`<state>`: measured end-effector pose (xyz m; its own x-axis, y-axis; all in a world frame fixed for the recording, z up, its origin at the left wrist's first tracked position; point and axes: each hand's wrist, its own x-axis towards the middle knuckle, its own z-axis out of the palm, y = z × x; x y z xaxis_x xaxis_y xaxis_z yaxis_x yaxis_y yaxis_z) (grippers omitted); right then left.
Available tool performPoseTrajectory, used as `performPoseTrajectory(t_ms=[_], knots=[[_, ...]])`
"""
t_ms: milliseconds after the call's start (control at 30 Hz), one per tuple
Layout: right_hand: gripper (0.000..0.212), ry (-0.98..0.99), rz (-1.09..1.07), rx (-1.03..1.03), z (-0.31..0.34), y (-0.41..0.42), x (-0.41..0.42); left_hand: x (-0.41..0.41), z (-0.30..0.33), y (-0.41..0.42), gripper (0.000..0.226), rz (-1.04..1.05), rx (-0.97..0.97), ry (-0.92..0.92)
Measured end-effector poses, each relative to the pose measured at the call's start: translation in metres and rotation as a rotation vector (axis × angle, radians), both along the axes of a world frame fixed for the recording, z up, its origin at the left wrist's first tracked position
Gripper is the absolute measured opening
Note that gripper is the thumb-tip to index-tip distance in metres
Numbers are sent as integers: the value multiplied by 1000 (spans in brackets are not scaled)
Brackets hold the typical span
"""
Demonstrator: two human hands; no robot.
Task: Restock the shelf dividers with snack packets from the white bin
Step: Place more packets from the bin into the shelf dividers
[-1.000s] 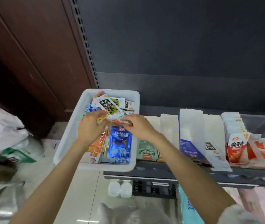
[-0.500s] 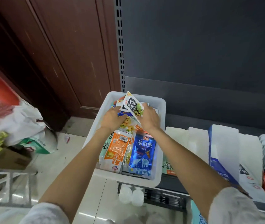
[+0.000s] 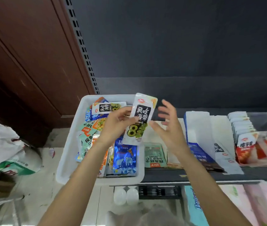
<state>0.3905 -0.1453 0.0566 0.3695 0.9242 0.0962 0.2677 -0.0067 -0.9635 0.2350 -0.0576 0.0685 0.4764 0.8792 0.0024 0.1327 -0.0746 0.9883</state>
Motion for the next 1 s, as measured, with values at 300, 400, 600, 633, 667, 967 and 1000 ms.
performPoseTrajectory(t_ms=[300, 400, 600, 633, 667, 967, 1000], knots=[[18, -389, -179, -30, 22, -112, 110, 114, 8, -46, 18, -411, 683, 352], [7, -434, -332, 75, 12, -148, 127, 165, 0, -72, 15, -411, 942, 201], [23, -672, -674, 25, -20, -186, 156, 242, -37, -104, 14, -415, 1078, 49], [25, -673, -651, 5, -28, -186, 160, 245, -46, -102, 15, -415, 1131, 112], [26, -663, -615, -9, -36, -185, 164, 245, -55, -100, 16, -423, 1163, 172], [35, -880, -241, -199, -85, -144, 179, 227, -90, -89, 31, -721, 1016, 703], [38, -927, -239, -246, -87, -142, 179, 222, -88, -88, 33, -727, 989, 705]])
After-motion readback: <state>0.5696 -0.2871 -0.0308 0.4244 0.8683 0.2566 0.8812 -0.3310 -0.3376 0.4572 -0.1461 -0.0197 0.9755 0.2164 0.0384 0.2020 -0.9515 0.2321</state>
